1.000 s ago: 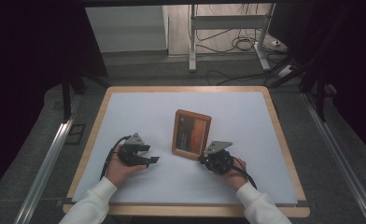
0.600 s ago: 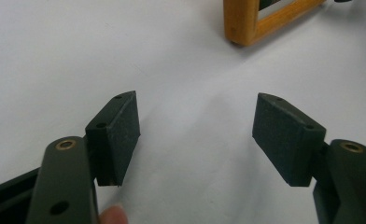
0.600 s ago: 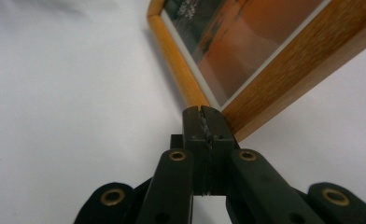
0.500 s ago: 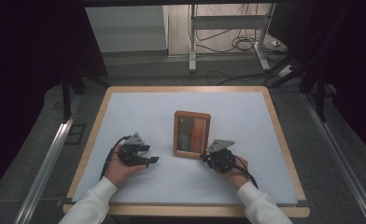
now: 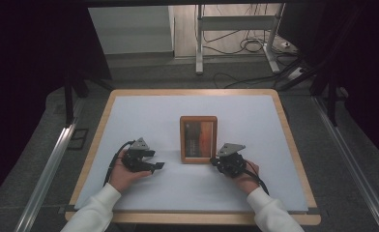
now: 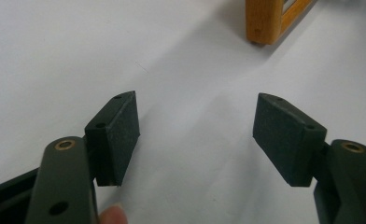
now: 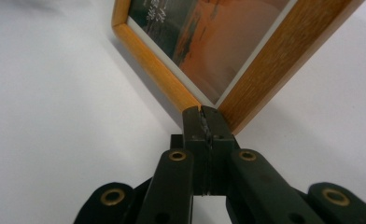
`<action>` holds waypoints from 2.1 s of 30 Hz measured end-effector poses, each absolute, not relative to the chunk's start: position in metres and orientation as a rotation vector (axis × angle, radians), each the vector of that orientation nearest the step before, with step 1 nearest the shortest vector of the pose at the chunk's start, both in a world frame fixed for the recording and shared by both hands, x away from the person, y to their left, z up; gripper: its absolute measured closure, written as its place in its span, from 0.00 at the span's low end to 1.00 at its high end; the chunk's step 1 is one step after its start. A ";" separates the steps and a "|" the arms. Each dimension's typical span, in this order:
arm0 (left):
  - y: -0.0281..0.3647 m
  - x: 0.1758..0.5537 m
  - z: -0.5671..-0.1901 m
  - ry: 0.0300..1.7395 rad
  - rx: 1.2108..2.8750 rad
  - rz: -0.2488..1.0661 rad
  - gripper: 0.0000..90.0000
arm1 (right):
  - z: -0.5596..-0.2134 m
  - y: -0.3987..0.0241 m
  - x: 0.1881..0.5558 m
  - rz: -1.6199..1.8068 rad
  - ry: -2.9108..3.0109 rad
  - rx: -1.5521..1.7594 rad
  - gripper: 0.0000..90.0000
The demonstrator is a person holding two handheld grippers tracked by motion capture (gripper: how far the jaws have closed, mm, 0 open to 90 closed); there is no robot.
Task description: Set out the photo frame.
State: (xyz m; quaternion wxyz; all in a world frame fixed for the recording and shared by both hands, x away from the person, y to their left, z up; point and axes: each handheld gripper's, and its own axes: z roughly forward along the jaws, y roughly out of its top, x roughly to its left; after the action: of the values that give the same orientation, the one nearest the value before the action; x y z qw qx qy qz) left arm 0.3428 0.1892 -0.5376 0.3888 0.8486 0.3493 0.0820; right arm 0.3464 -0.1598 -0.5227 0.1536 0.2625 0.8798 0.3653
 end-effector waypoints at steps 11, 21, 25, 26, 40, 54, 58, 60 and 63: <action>0.192 0.343 -0.537 0.891 2.145 0.222 0.35 | -0.514 -0.165 0.343 1.130 2.499 0.744 0.99; 0.194 0.335 -0.533 0.879 2.131 0.251 0.35 | -0.507 -0.175 0.343 1.157 2.470 0.769 0.98; 0.193 0.334 -0.533 0.876 2.128 0.248 0.35 | -0.503 -0.184 0.339 1.167 2.461 0.772 0.89; 0.194 0.333 -0.532 0.875 2.126 0.249 0.35 | -0.501 -0.187 0.338 1.173 2.457 0.779 0.83; 0.194 0.325 -0.531 0.868 2.125 0.266 0.35 | -0.506 -0.262 0.325 1.174 2.277 1.026 0.38; 0.195 0.315 -0.531 0.876 2.119 0.261 0.35 | -0.516 -0.288 0.321 1.157 2.242 1.091 0.36; 0.196 0.317 -0.532 0.880 2.122 0.257 0.35 | -0.517 -0.288 0.322 1.153 2.247 1.086 0.36; 0.196 0.317 -0.533 0.880 2.123 0.255 0.35 | -0.517 -0.288 0.322 1.152 2.246 1.091 0.36; 0.196 0.317 -0.533 0.879 2.124 0.254 0.35 | -0.517 -0.287 0.322 1.147 2.248 1.091 0.35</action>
State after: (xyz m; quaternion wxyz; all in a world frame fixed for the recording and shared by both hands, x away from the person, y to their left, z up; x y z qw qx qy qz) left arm 0.3171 0.1960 -0.5327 0.4028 0.8406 0.3479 0.1007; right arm 0.3221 -0.2873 -0.5173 0.1947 0.3891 0.8020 0.4092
